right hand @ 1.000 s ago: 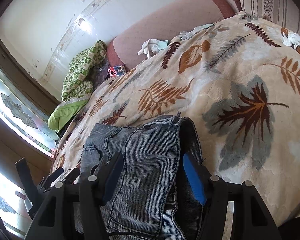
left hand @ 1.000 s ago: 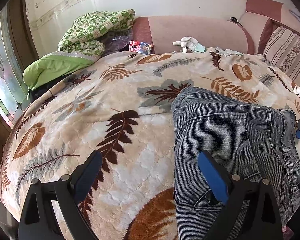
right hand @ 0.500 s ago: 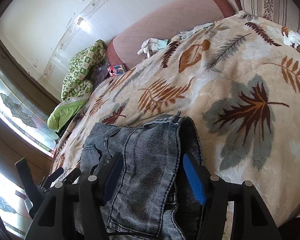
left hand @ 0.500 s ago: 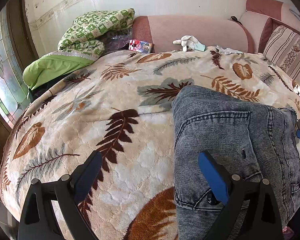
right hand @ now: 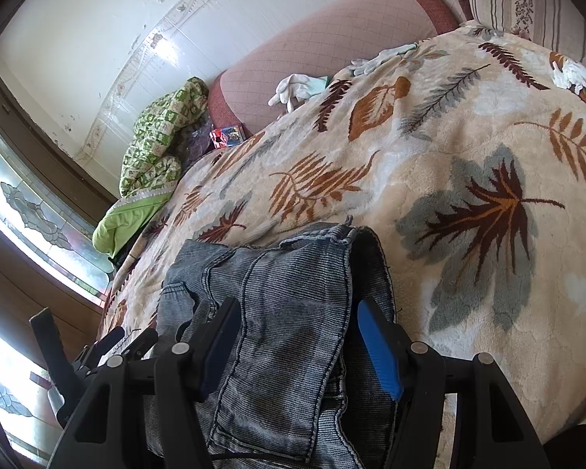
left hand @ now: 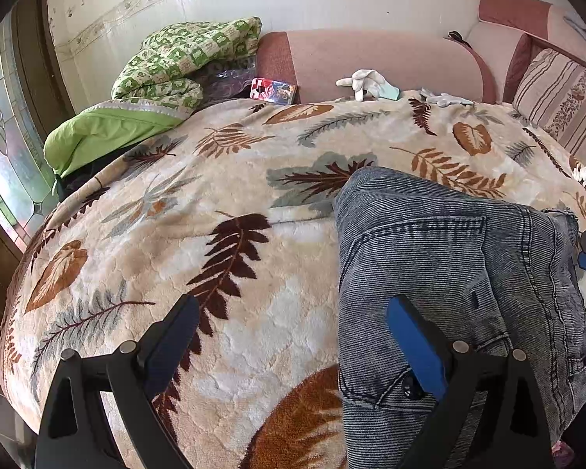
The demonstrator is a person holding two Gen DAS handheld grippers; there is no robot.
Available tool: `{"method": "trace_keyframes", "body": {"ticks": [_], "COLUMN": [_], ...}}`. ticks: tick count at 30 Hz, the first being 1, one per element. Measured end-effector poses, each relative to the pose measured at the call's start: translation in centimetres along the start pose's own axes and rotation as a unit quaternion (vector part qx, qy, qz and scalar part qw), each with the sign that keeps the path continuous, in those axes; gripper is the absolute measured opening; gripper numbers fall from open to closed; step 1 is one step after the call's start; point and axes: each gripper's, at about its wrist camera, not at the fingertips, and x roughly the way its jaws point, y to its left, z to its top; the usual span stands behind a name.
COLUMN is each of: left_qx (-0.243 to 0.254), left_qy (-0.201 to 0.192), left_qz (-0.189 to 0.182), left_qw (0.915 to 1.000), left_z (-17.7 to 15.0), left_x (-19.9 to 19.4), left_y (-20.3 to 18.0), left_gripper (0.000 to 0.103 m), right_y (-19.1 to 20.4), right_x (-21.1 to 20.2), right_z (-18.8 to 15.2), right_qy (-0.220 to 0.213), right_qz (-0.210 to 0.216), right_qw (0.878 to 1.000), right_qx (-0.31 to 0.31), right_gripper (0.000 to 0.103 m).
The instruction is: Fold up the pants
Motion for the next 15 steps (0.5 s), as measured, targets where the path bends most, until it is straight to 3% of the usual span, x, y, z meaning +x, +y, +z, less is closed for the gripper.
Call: {"method": "trace_keyframes", "body": {"ticks": [15], "left_qx": [0.012], "left_qy": [-0.004], "left_qz": [-0.004], "left_qw": [0.9999], "left_z": [-0.01], "left_x": [-0.38], "left_y": [-0.38], "left_gripper": [0.097], "right_y": [-0.05], "right_x": [0.06], "right_z": [-0.06], "right_qy": [0.000], "right_qz": [-0.001], "right_qw": [1.000], "right_qx": [0.000], "right_gripper": [0.066]}}
